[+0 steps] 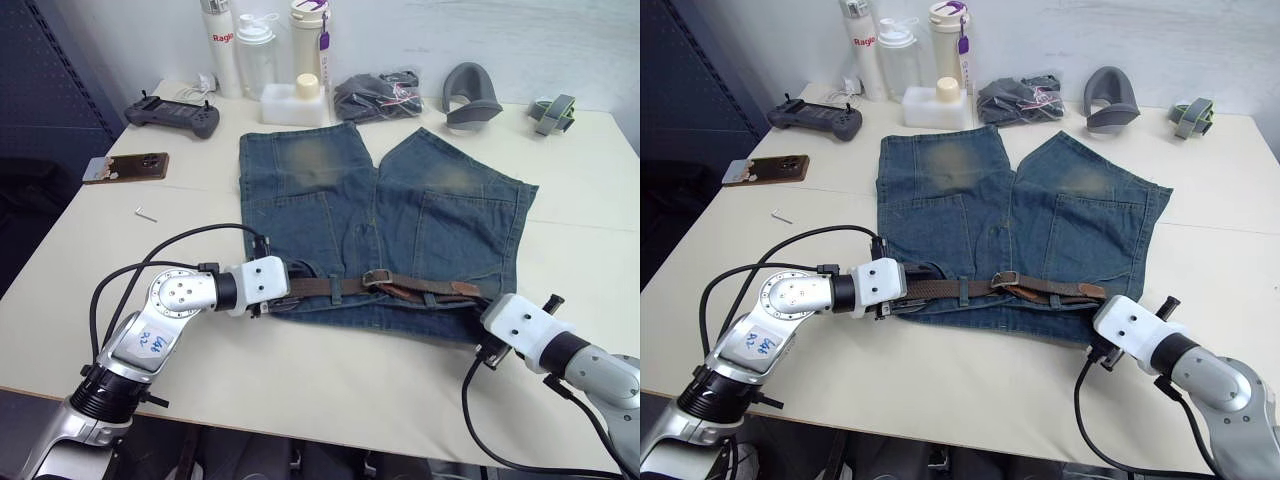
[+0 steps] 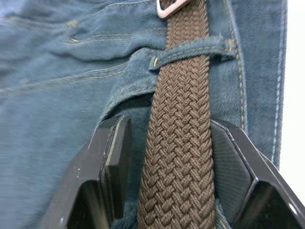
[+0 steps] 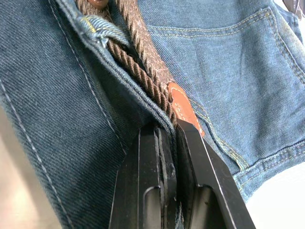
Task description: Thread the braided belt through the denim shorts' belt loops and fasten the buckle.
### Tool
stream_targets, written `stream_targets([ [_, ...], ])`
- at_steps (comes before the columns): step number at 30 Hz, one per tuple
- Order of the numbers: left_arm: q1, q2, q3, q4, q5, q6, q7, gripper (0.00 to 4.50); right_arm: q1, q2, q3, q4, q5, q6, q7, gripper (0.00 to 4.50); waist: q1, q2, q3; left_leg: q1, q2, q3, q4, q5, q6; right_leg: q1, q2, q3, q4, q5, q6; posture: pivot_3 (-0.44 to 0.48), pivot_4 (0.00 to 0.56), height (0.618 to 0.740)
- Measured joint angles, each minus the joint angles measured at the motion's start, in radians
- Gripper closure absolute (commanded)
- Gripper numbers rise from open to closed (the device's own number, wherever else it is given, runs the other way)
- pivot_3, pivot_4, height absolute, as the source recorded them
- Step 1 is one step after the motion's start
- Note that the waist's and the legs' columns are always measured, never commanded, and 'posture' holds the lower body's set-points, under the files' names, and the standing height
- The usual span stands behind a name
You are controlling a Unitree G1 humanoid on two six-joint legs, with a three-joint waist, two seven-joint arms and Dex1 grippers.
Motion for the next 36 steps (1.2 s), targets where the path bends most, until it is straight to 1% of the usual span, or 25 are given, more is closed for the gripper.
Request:
stream_targets([
  [4,0.006,-0.024,0.013,0.025,0.019,-0.049,0.03,4.38,-0.003,0.0,0.002,0.001,0.0,0.001,0.003,4.5,0.004,0.0,0.0,0.0,0.0,0.0,0.0,0.0,0.0,0.0,0.0,0.0,0.0,0.0,0.0,0.0,0.15,0.649],
  [5,0.008,-0.025,0.021,0.025,0.023,-0.06,0.039,4.48,-0.003,0.0,0.004,0.001,0.0,0.001,0.004,4.5,0.004,0.0,0.0,0.0,0.0,0.0,0.0,0.0,0.0,0.0,0.0,0.0,0.0,0.0,0.0,0.0,0.15,0.649],
  [8,0.034,-0.024,0.044,0.02,0.032,-0.088,0.054,4.48,-0.007,0.0,0.011,0.003,0.0,0.001,0.006,4.5,0.002,0.0,0.0,0.0,0.0,0.0,0.0,0.0,0.0,0.0,0.0,0.0,0.0,0.0,0.0,0.0,0.15,0.649],
  [11,0.114,-0.024,0.085,-0.019,0.047,-0.085,0.107,4.48,-0.012,0.0,0.036,0.008,-0.001,0.0,0.01,4.5,0.001,0.0,0.0,0.001,0.0,0.0,-0.001,0.0,0.0,0.0,0.0,0.0,0.0,0.0,0.0,0.0,0.15,0.649],
  [15,0.188,-0.031,0.151,-0.063,0.062,-0.009,0.189,4.48,-0.027,-0.001,0.061,0.009,0.0,-0.012,0.019,4.5,-0.002,0.0,0.0,0.002,0.0,0.0,-0.001,0.0,0.0,0.0,0.001,0.001,0.0,0.0,0.0,0.0,0.15,0.649],
  [19,0.238,-0.034,0.181,-0.081,0.062,0.045,0.24,4.48,-0.029,-0.002,0.076,0.012,0.001,-0.021,0.024,4.5,-0.001,0.0,0.0,0.002,0.0,0.0,-0.001,0.0,-0.001,0.0,0.001,0.001,0.0,0.0,0.001,0.0,0.15,0.649],
  [24,0.251,-0.035,0.202,-0.079,0.062,0.079,0.285,4.48,-0.037,-0.006,0.083,0.012,0.001,-0.021,0.03,4.5,-0.001,0.0,0.0,0.002,0.0,0.0,-0.002,0.0,-0.001,0.0,0.001,0.001,0.0,0.0,0.001,0.0,0.15,0.649],
  [27,0.251,-0.035,0.225,-0.073,0.064,0.128,0.334,4.48,-0.039,-0.006,0.085,0.01,0.001,-0.021,0.032,4.5,-0.001,0.0,0.0,0.003,0.0,0.0,-0.002,-0.001,-0.001,0.0,0.001,0.001,0.0,0.0,0.001,0.0,0.15,0.649],
  [30,0.247,-0.036,0.233,-0.071,0.063,0.16,0.357,4.48,-0.041,-0.006,0.091,0.006,0.001,-0.021,0.033,4.5,-0.001,0.0,0.0,0.003,0.0,0.0,-0.002,-0.001,-0.001,0.001,0.001,0.001,0.0,0.0,0.001,0.0,0.15,0.649],
  [36,0.252,-0.079,0.258,-0.094,0.013,0.222,0.367,4.48,-0.04,-0.006,0.092,0.009,0.001,-0.021,0.033,4.5,0.001,0.0,0.0,0.003,0.0,0.0,-0.002,-0.001,-0.002,0.001,0.001,0.001,0.0,0.0,0.001,0.0,0.15,0.649],
])
